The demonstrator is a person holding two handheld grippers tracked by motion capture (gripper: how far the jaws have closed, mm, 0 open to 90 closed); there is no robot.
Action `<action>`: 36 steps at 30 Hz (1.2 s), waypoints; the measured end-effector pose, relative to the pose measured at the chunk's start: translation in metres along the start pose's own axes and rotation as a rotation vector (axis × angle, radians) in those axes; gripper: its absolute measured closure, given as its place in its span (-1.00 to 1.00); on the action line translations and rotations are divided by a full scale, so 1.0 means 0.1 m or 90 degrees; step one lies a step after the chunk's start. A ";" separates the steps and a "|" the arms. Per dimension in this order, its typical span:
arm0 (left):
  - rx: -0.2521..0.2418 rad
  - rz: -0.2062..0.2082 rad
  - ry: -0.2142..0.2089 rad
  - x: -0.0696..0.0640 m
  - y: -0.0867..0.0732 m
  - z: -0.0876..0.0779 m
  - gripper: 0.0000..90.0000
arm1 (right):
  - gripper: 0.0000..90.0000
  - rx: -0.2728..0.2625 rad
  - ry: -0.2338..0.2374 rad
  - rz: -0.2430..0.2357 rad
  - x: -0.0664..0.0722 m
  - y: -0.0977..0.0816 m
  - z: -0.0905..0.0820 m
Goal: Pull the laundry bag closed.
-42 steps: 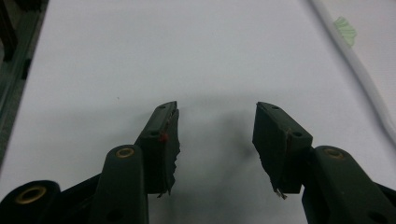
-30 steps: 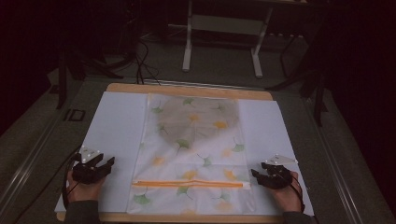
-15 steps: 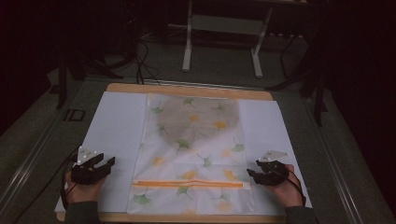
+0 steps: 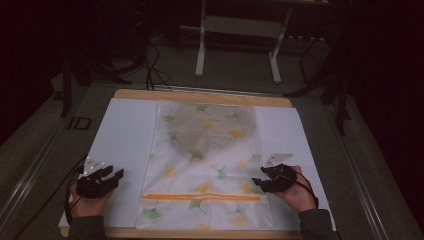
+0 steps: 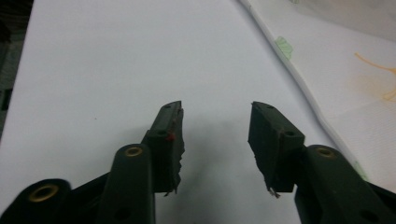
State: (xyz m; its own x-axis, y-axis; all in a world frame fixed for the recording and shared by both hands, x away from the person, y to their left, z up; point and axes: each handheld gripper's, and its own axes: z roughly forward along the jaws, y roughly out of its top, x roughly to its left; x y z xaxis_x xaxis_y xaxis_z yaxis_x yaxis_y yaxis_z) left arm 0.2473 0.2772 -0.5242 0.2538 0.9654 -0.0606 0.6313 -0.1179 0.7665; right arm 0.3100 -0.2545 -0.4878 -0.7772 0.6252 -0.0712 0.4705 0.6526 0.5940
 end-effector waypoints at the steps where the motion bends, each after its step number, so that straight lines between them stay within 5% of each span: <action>1: 0.000 -0.006 -0.003 0.00 0.00 -0.01 0.26 | 0.01 -0.001 0.001 -0.006 0.01 0.03 0.01; 15: 0.017 0.008 -0.024 0.02 0.01 -0.06 0.38 | 0.16 0.011 0.067 -0.062 0.26 0.33 0.17; 36: 0.022 0.045 -0.048 -0.03 0.01 -0.08 0.33 | 0.13 0.029 0.114 -0.150 0.62 0.76 0.38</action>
State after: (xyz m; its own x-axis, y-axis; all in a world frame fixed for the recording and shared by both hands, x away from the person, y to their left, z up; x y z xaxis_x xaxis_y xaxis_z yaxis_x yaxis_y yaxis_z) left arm 0.2416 0.2763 -0.5186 0.3520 0.9343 -0.0565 0.6347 -0.1939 0.7480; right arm 0.3139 -0.1497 -0.4774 -0.9263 0.3722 -0.0582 0.2841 0.7916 0.5411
